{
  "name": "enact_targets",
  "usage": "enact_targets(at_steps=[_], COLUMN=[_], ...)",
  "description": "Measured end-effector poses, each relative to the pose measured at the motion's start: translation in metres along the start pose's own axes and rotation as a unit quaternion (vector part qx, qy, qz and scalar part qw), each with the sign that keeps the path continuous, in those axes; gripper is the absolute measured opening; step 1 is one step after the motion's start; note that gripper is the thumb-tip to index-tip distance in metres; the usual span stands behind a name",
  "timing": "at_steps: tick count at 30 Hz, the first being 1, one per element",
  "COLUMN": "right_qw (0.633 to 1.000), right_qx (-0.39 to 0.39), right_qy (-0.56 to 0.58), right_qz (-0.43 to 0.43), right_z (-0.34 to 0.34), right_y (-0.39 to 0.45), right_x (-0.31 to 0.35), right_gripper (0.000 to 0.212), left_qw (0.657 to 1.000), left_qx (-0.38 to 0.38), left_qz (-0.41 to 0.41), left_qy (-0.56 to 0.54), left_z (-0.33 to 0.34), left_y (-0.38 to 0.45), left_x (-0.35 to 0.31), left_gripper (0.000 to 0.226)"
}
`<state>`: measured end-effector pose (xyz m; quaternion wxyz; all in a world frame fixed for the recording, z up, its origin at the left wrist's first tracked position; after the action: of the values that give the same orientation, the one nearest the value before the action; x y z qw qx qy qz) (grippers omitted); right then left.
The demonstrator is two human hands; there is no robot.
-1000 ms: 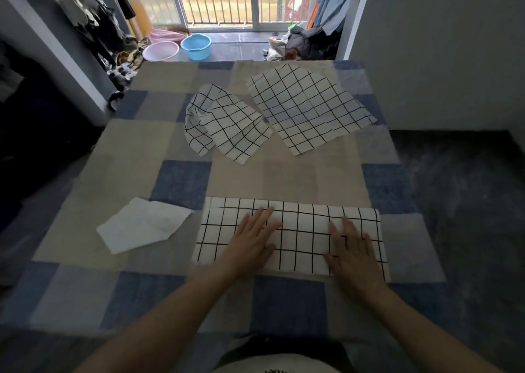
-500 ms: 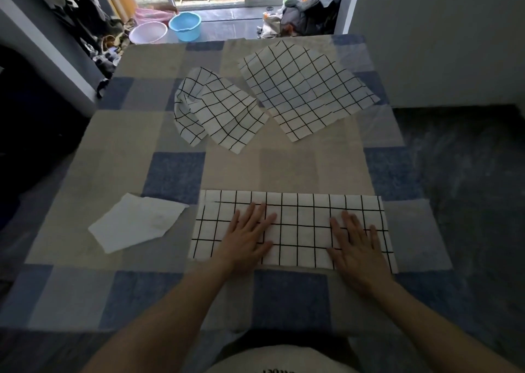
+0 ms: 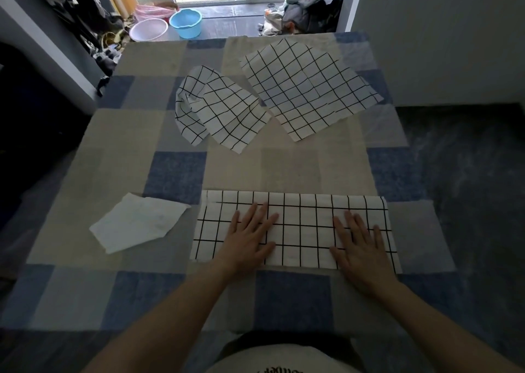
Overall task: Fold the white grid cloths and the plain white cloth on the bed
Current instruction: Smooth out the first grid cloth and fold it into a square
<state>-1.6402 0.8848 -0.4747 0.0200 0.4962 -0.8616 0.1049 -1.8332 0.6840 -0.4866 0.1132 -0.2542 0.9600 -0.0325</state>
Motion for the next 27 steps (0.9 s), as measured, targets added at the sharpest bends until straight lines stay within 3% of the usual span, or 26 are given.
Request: enact_targets(at_steps=[5, 10, 13, 16, 22, 27], right_qw=[1.000, 1.000, 1.000, 1.000, 0.999, 0.999], right_qx=[0.010, 0.010, 0.018, 0.020, 0.031, 0.034], right_qy=[0.001, 0.000, -0.012, -0.020, -0.016, -0.011], right_qz=[0.004, 0.005, 0.008, 0.010, 0.014, 0.016], right_z=[-0.001, 0.000, 0.001, 0.002, 0.002, 0.005], right_y=[0.001, 0.001, 0.003, 0.004, 0.005, 0.008], right_x=[0.000, 0.000, 0.000, -0.001, 0.000, -0.001], right_gripper=[0.071, 0.070, 0.070, 0.070, 0.072, 0.071], left_qw=[1.000, 0.996, 0.994, 0.995, 0.997, 0.998], left_qx=[0.003, -0.046, -0.104, -0.085, -0.035, -0.035], left_qz=[0.003, -0.076, -0.034, 0.032, 0.074, 0.042], left_qy=[0.001, 0.001, -0.008, -0.033, -0.010, 0.025], left_z=[-0.003, -0.015, -0.023, -0.013, -0.001, -0.009], left_y=[-0.001, 0.015, 0.042, 0.058, 0.057, 0.047], left_x=[0.000, -0.029, -0.060, -0.074, -0.031, 0.035], left_gripper=[0.066, 0.053, 0.051, 0.053, 0.053, 0.054])
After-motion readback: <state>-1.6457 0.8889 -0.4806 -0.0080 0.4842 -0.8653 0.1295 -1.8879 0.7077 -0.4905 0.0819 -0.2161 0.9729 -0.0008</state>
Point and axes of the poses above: each hand's wrist, its own y-axis towards the middle knuckle, its own z-axis out of the palm, x = y × z, the point moved 4 cm from there along y, towards the middle knuckle, and after that the axes turned 10 degrees about -x, right-handed, at the moved point
